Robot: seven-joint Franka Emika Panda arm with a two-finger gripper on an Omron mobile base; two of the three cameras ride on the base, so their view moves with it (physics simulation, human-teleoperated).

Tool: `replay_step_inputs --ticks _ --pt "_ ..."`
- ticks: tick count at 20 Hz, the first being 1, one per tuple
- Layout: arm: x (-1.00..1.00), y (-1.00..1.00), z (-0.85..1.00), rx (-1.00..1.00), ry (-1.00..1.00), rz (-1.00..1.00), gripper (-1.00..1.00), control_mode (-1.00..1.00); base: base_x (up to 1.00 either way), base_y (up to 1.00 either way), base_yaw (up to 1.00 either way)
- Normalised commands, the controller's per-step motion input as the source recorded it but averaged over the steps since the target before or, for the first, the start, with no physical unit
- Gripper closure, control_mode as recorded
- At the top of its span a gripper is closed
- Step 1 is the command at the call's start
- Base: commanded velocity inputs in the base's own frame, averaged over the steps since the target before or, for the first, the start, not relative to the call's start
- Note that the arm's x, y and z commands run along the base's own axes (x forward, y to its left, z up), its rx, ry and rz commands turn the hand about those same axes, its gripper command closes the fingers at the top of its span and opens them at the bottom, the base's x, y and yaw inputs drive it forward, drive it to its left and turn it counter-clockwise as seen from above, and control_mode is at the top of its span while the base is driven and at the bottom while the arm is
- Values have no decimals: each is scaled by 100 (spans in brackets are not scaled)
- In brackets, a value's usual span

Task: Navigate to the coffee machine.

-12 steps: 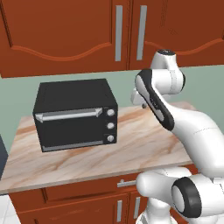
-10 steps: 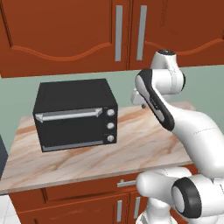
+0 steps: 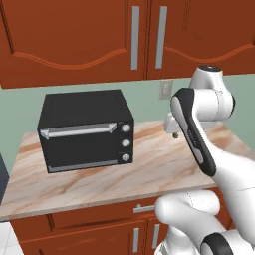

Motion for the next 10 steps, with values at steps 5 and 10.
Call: replay_step_inputs --ticks 5,10 --pt "-40 -7 -24 -1 0 0 -100 100 -23 0 0" --pt "0 0 0 0 0 0 -100 100 -60 -2 -3"
